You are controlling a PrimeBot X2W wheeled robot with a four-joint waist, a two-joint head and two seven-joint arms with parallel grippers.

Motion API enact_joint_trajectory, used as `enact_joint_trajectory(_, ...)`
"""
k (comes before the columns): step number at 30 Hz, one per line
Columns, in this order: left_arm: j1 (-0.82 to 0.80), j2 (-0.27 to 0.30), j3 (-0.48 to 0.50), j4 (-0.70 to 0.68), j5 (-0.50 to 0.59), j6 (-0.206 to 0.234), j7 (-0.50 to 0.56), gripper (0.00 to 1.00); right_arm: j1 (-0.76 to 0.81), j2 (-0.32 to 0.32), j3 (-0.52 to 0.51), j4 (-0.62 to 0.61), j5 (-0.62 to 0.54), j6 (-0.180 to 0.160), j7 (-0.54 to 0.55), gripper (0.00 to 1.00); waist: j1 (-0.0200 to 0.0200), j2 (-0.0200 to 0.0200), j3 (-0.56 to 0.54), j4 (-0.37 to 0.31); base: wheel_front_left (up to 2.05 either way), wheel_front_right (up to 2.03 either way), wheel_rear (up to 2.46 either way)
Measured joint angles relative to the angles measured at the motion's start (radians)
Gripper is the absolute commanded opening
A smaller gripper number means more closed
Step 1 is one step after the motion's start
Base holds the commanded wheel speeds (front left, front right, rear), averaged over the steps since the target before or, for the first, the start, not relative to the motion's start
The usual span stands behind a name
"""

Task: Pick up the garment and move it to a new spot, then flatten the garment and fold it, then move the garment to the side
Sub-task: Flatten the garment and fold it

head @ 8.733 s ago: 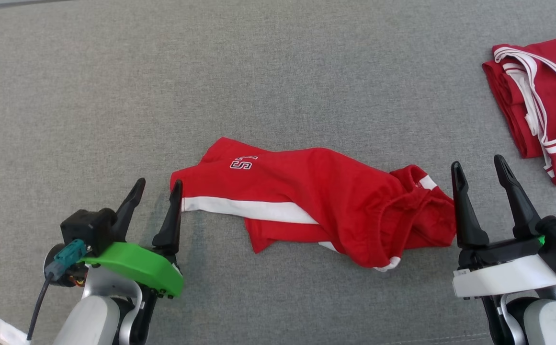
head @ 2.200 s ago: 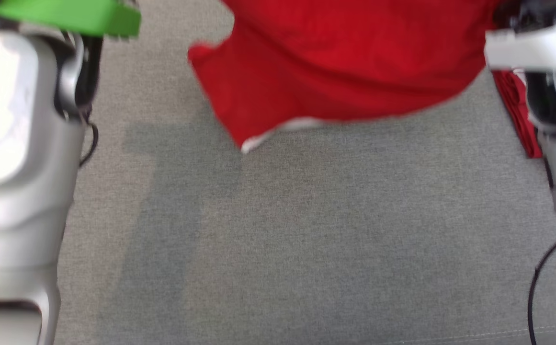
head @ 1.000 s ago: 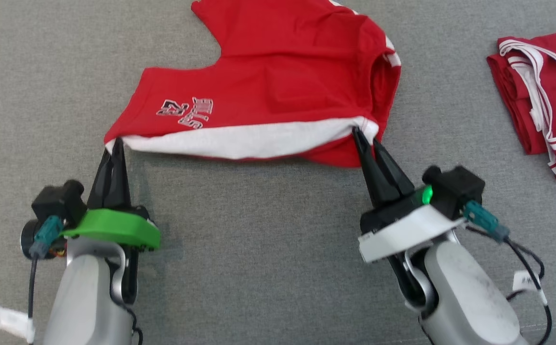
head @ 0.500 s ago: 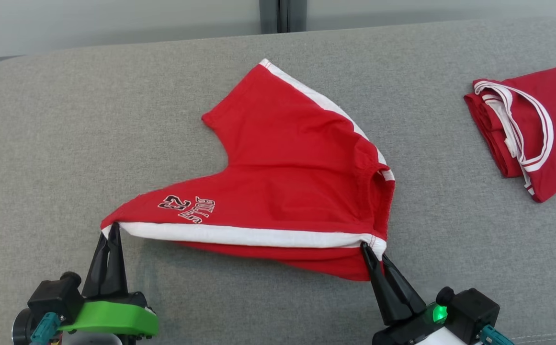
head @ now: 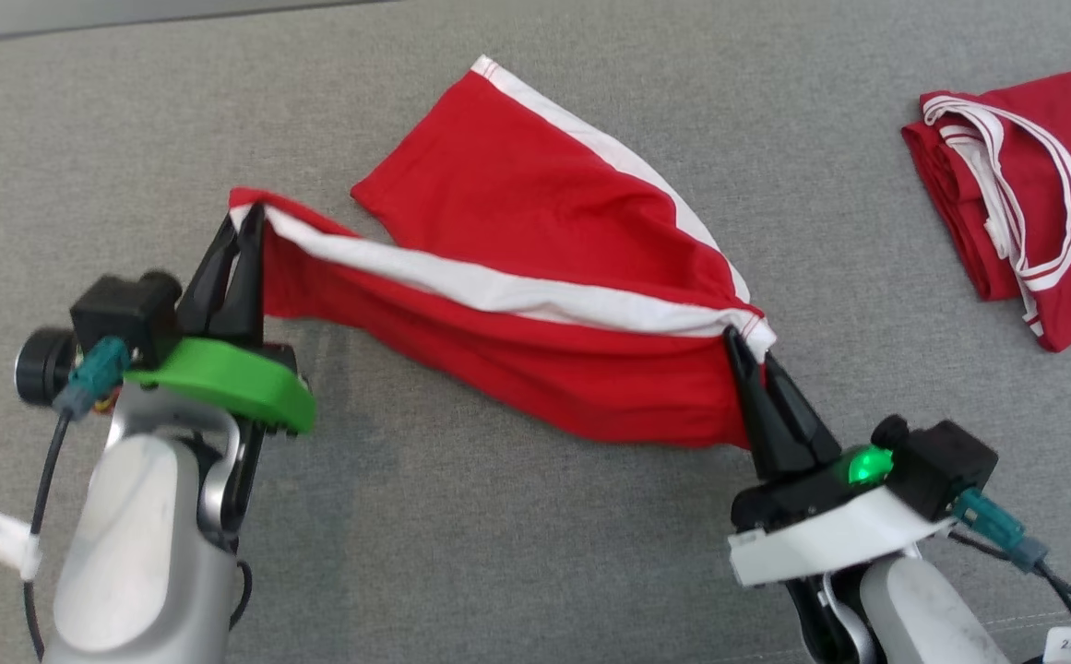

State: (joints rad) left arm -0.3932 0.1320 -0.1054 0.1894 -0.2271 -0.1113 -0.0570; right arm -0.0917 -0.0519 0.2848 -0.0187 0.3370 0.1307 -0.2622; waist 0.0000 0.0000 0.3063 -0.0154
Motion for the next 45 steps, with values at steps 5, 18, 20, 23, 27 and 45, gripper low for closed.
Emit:
enact_joint_trajectory(5,-0.262,0.022,-0.056,0.182,0.005,-0.012,0.023,0.0,-0.138,0.0,-0.04,0.064,0.121,0.0,0.0,0.0,0.0,0.0,0.088,-0.016,0.0,0.0,0.0)
enact_joint_trajectory(18,-0.682,0.053,-0.194,0.633,0.031,-0.018,-0.026,0.0,-0.317,0.001,0.004,0.144,0.263,0.0,0.0,0.0,0.0,0.0,0.257,-0.142,0.0,0.0,0.0)
enact_joint_trajectory(20,-0.716,0.049,-0.215,0.672,0.027,-0.018,-0.049,0.0,-0.322,0.001,0.008,0.145,0.27,0.0,0.0,0.0,0.0,0.0,0.271,-0.164,0.0,0.0,0.0)
enact_joint_trajectory(23,-0.75,0.045,-0.243,0.737,0.013,-0.018,-0.061,0.0,-0.323,0.001,0.019,0.154,0.277,0.0,0.0,0.0,0.0,0.0,0.289,-0.193,0.0,0.0,0.0)
enact_joint_trajectory(27,-0.778,0.048,-0.275,0.803,-0.021,-0.018,-0.096,1.0,-0.325,0.001,0.034,0.167,0.255,0.0,0.0,1.0,0.0,0.0,0.306,-0.222,0.0,0.0,0.0)
enact_joint_trajectory(45,-0.416,0.082,-0.106,0.411,-0.081,0.132,-0.205,1.0,-0.153,-0.028,-0.153,-0.038,-0.103,0.0,0.0,1.0,0.0,0.0,0.228,-0.132,0.0,0.0,0.0)
